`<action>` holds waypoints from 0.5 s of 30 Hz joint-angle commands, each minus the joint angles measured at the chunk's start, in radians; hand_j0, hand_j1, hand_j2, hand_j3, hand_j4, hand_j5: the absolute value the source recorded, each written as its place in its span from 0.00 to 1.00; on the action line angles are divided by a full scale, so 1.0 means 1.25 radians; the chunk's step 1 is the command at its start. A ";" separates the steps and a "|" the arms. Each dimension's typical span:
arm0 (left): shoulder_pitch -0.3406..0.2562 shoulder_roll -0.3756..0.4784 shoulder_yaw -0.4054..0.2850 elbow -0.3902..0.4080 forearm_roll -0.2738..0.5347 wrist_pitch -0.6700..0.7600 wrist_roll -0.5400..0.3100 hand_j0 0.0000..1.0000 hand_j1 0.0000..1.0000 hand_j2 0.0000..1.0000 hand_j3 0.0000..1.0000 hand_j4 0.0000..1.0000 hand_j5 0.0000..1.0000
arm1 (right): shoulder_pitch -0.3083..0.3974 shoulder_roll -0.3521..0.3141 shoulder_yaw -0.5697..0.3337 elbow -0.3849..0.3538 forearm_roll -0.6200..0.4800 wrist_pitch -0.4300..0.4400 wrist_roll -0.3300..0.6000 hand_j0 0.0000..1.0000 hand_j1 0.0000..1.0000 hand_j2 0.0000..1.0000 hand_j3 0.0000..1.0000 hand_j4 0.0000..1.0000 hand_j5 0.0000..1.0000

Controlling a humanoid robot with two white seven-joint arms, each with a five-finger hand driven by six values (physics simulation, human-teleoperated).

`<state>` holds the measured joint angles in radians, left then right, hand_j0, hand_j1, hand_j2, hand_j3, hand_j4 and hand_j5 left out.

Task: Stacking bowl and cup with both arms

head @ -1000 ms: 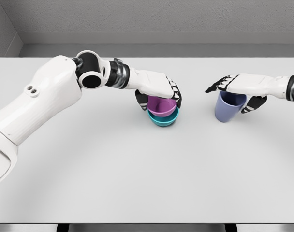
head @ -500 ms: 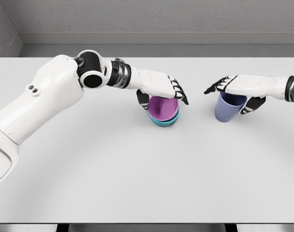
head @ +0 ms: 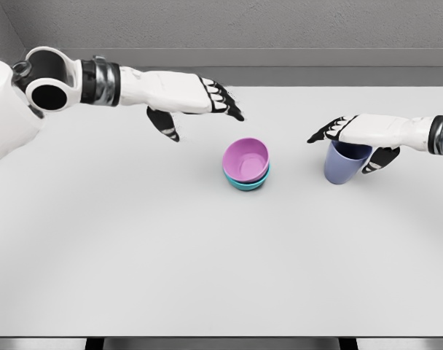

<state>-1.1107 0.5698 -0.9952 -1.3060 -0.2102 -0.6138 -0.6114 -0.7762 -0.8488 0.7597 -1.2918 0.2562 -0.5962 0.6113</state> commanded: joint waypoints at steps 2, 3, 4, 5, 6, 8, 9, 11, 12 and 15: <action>0.028 0.055 0.038 -0.022 0.049 0.002 0.000 1.00 1.00 1.00 1.00 1.00 1.00 | 0.000 -0.002 0.000 0.000 -0.004 0.002 0.000 1.00 1.00 1.00 1.00 1.00 1.00; 0.047 0.056 0.051 -0.022 0.049 0.002 0.000 1.00 1.00 1.00 1.00 1.00 1.00 | 0.000 -0.002 0.000 0.000 -0.004 0.002 0.000 1.00 1.00 1.00 1.00 1.00 1.00; 0.053 0.057 0.056 -0.022 0.049 0.002 0.000 1.00 1.00 1.00 1.00 1.00 1.00 | 0.000 -0.002 0.000 0.000 -0.004 0.001 0.000 1.00 1.00 1.00 1.00 1.00 1.00; 0.064 0.067 0.070 -0.012 0.049 0.002 0.000 1.00 1.00 1.00 1.00 1.00 1.00 | 0.000 -0.002 0.000 0.000 -0.004 0.001 0.000 1.00 1.00 1.00 1.00 1.00 1.00; 0.087 0.082 0.097 -0.012 0.050 0.002 0.000 1.00 1.00 1.00 1.00 1.00 1.00 | 0.000 -0.002 0.000 0.000 -0.004 0.001 0.000 1.00 1.00 1.00 1.00 1.00 1.00; 0.104 0.084 0.146 -0.011 0.048 0.002 0.000 1.00 1.00 1.00 1.00 1.00 1.00 | 0.000 -0.002 -0.002 0.000 -0.004 0.001 0.000 1.00 1.00 1.00 1.00 1.00 1.00; 0.124 0.088 0.148 -0.002 0.044 0.002 0.000 1.00 1.00 1.00 1.00 1.00 1.00 | 0.000 -0.002 -0.002 0.000 -0.004 0.001 0.000 1.00 1.00 1.00 1.00 1.00 1.00; 0.146 0.084 0.147 0.007 0.043 0.002 0.000 1.00 1.00 1.00 1.00 1.00 1.00 | 0.000 -0.003 -0.002 0.000 -0.004 0.000 0.000 1.00 1.00 1.00 1.00 1.00 1.00; 0.152 0.082 0.148 0.008 0.043 0.002 0.000 1.00 1.00 1.00 1.00 1.00 1.00 | 0.000 -0.003 -0.003 0.000 -0.004 0.000 0.000 1.00 1.00 1.00 1.00 1.00 1.00; 0.152 0.084 0.149 0.010 0.043 0.002 0.000 1.00 1.00 1.00 1.00 1.00 1.00 | -0.001 -0.004 -0.006 0.000 -0.005 -0.002 0.000 1.00 1.00 1.00 1.00 1.00 1.00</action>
<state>-0.9204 0.6726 -0.8151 -1.2977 -0.1628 -0.6137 -0.6114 -0.7762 -0.8524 0.7551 -1.2914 0.2562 -0.5999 0.6113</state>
